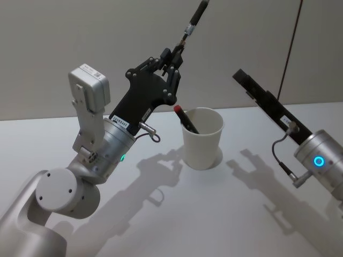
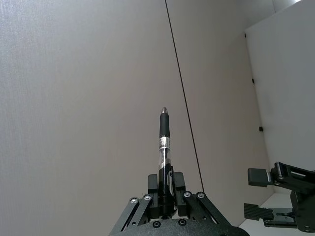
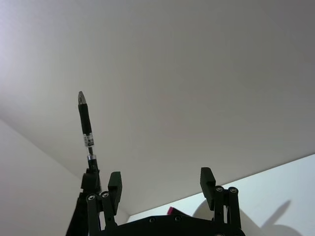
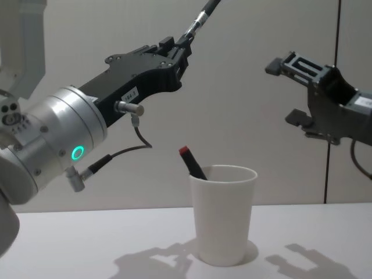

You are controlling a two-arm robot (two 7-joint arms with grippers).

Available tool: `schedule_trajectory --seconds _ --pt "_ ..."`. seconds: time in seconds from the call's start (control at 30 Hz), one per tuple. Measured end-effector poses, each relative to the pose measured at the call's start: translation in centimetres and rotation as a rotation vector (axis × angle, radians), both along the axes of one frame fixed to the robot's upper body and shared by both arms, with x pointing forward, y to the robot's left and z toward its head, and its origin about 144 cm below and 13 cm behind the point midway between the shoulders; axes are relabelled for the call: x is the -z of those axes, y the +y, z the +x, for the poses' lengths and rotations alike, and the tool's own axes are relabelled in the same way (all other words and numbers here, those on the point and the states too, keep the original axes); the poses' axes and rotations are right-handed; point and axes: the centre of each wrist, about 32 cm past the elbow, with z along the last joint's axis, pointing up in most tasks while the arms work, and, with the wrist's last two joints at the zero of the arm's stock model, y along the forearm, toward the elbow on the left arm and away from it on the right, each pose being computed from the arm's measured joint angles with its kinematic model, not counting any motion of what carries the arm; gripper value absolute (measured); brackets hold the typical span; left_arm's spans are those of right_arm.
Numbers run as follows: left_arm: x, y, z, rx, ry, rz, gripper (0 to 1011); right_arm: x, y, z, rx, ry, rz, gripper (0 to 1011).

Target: Place the pen into the pen holder.

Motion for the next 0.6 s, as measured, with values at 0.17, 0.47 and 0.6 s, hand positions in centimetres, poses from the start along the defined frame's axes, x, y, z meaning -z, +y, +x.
schedule_trajectory --seconds 0.17,0.47,0.6 --pt "0.0 0.0 0.0 0.000 0.000 0.000 186 -0.6 0.5 0.4 -0.050 0.051 0.084 1001" --pt "0.0 0.0 0.0 0.000 0.001 0.000 187 -1.9 1.3 1.0 -0.131 0.101 0.208 1002" --pt "0.0 0.0 0.0 0.000 0.001 0.000 187 -3.1 2.0 1.5 -0.183 0.111 0.279 1002"
